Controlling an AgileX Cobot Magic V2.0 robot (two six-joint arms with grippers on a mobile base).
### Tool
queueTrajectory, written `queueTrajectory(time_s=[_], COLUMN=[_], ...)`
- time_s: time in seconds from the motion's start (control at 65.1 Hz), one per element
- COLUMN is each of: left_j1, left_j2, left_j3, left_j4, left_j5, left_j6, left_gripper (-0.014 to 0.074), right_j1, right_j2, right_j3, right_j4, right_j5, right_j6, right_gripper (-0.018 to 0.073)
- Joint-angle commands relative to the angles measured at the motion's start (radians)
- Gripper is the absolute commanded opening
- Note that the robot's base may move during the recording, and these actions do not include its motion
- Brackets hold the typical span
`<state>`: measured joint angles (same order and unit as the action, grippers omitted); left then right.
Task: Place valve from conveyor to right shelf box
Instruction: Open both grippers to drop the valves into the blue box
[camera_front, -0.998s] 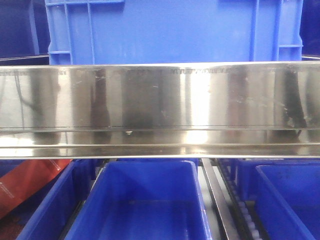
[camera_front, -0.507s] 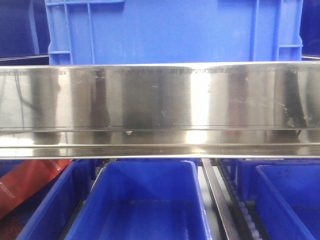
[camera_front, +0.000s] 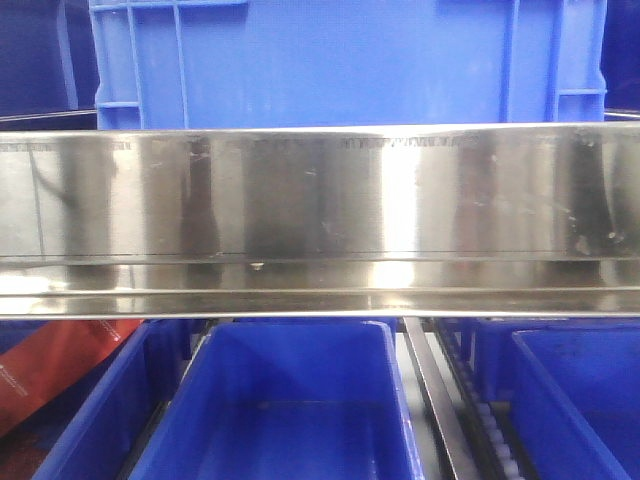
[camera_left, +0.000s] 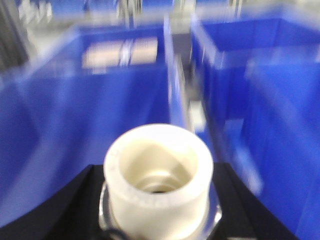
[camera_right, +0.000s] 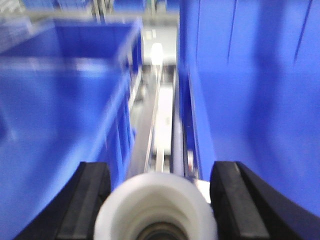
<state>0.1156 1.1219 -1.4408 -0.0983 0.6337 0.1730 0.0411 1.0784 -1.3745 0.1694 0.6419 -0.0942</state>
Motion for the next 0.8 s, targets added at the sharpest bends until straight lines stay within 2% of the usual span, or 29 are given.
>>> queueTrajectory(time_s=[0.0, 0.169, 0.307, 0.368, 0.476, 0.599, 0.783], left_j1=[-0.038, -0.204, -0.375, -0.449, -0.540, -0.578, -0.579], left_j2=[0.025, 0.109, 0.205, 0.251, 0.345, 0.465, 0.583], left_j3=[-0.096, -0.216, -0.290, -0.313, -0.343, -0.379, -0.388], left_j4=[-0.040, -0.040, -0.040, -0.040, -0.030, -0.030, -0.032], left_j5=[-0.001, 0.007, 0.005, -0.013, -0.067, -0.099, -0.103], left_j6=[0.001, 0.001, 0.001, 0.001, 0.001, 0.001, 0.001], left_gripper=[-0.0111, -0.0111, -0.0111, -0.0111, -0.0111, -0.0111, -0.0111], right_j1=[0.031, 0.146, 0.241, 0.272, 0.314, 0.346, 0.382], right_j2=[0.039, 0.128, 0.211, 0.244, 0.301, 0.371, 0.469], right_j3=[-0.116, -0.261, -0.339, -0.353, -0.361, -0.361, -0.361], right_j4=[-0.001, -0.001, -0.001, -0.001, -0.001, -0.001, -0.001], right_j5=[-0.034, -0.029, -0.027, -0.027, -0.029, -0.021, -0.023], right_j6=[-0.002, -0.002, -0.002, -0.002, -0.002, -0.002, -0.002], right_gripper=[-0.0154, -0.0154, -0.0154, -0.0154, -0.0154, -0.0154, -0.0154])
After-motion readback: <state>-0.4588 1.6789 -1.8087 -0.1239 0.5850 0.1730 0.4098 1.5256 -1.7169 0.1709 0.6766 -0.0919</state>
